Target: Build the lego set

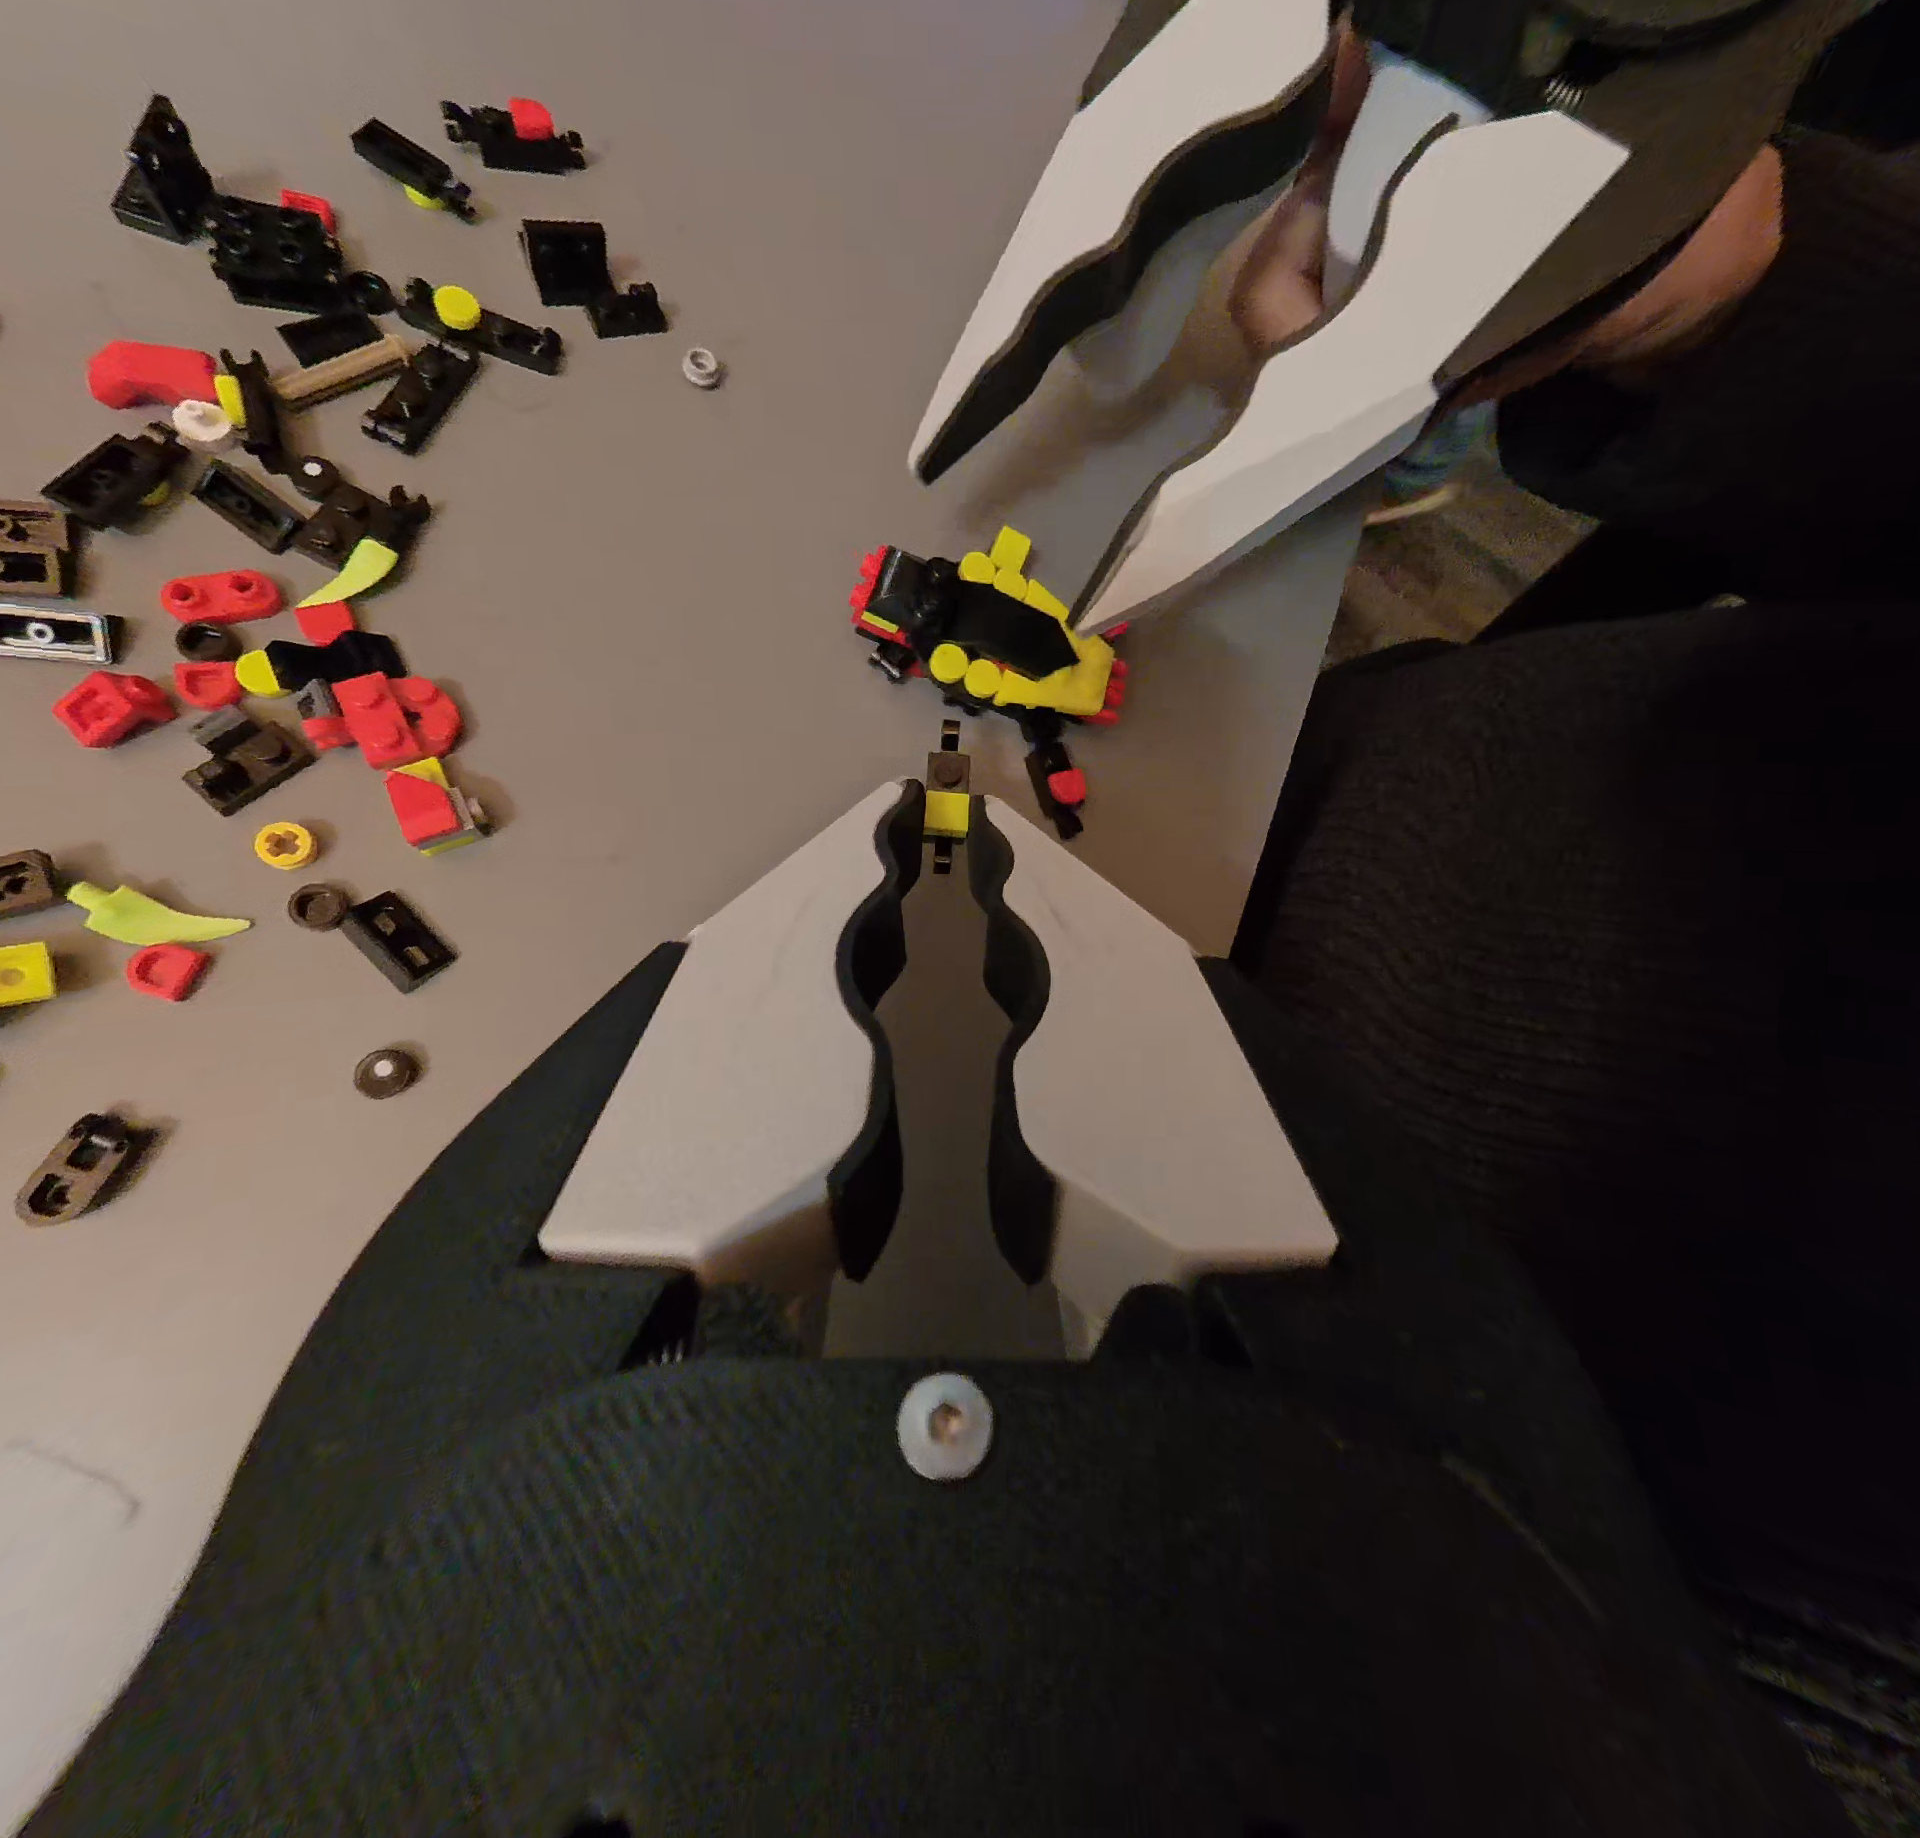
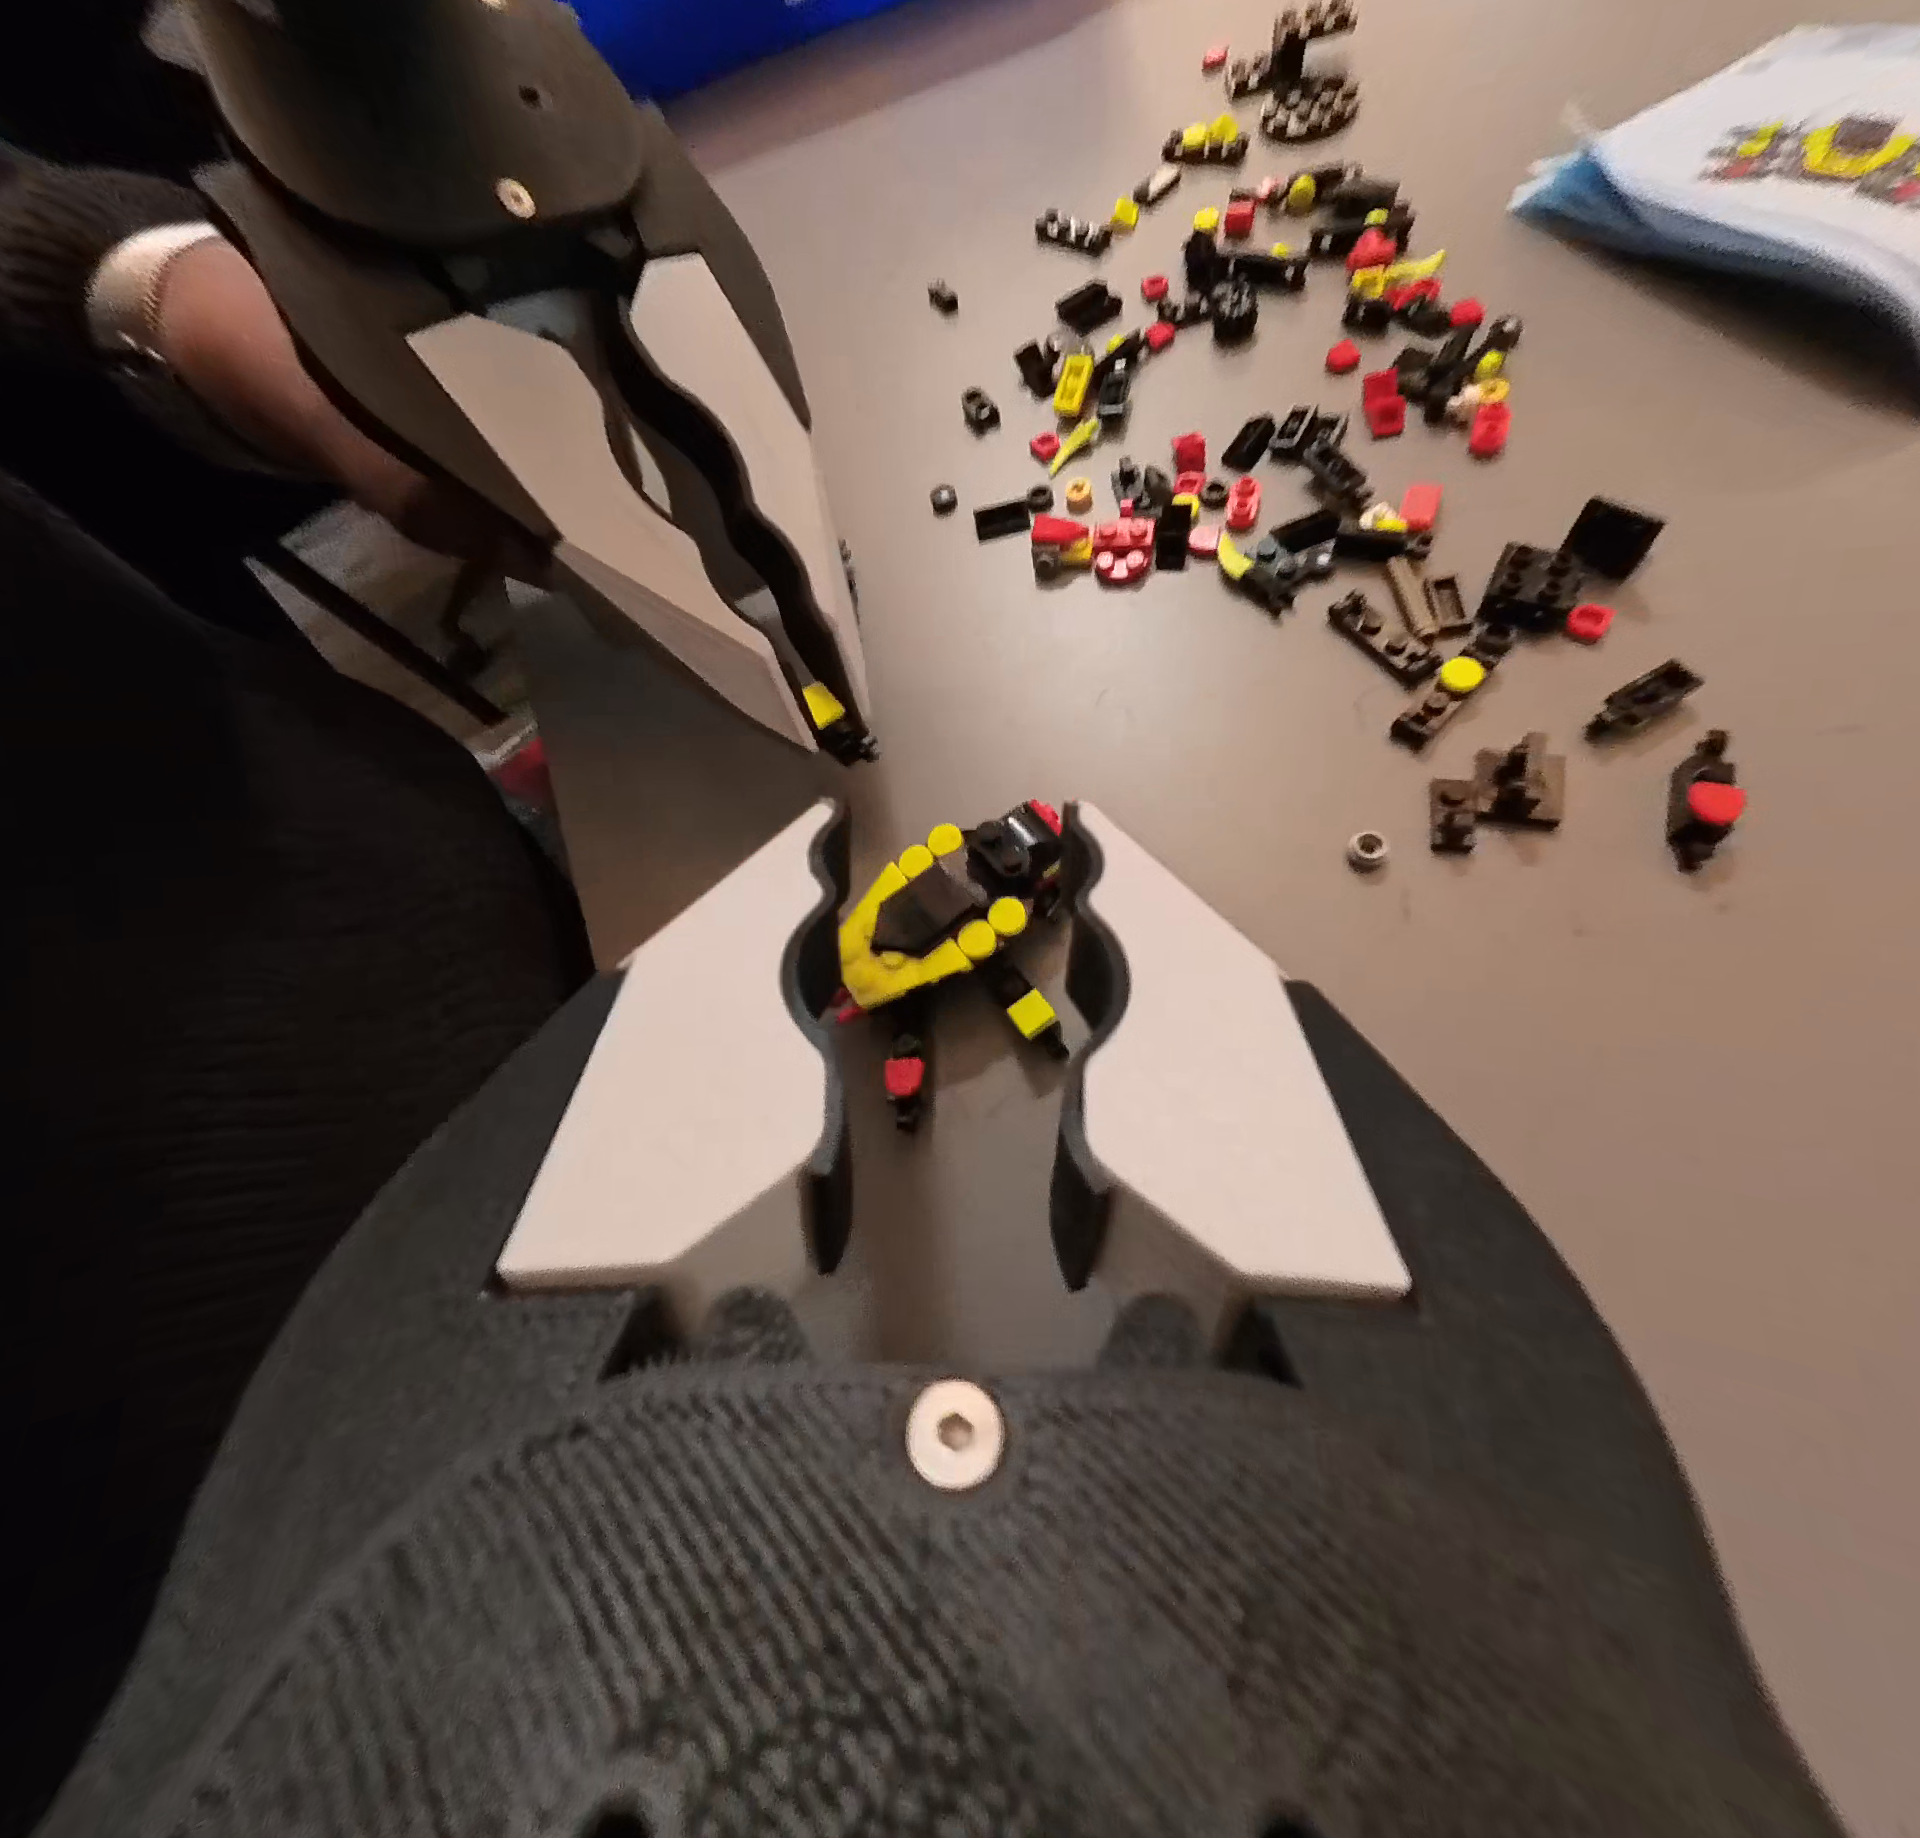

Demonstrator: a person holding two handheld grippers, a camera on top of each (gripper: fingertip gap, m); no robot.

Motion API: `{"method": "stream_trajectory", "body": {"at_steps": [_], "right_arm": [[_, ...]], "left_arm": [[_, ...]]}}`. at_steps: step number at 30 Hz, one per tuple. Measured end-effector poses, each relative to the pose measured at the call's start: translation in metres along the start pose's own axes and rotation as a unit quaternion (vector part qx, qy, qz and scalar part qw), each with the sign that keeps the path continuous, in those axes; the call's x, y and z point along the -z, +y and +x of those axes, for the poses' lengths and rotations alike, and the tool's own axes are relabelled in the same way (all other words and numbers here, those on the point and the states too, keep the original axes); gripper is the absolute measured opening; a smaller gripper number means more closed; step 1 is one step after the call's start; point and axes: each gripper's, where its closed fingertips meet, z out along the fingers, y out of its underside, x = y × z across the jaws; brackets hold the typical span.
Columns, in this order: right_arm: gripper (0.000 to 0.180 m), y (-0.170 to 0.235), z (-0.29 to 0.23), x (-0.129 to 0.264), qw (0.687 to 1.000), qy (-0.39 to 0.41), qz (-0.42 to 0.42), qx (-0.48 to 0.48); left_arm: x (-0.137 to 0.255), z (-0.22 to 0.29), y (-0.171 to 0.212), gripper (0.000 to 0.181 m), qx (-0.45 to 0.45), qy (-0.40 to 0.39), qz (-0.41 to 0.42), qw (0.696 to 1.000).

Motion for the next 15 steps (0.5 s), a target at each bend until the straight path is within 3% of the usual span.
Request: {"method": "stream_trajectory", "body": {"at_steps": [15], "right_arm": [[0.037,0.001,-0.007,0.003,1.000,0.010,-0.005,0.023]], "left_arm": [[-0.009,0.002,0.016,0.006,0.007,0.009,-0.046,0.999]]}}
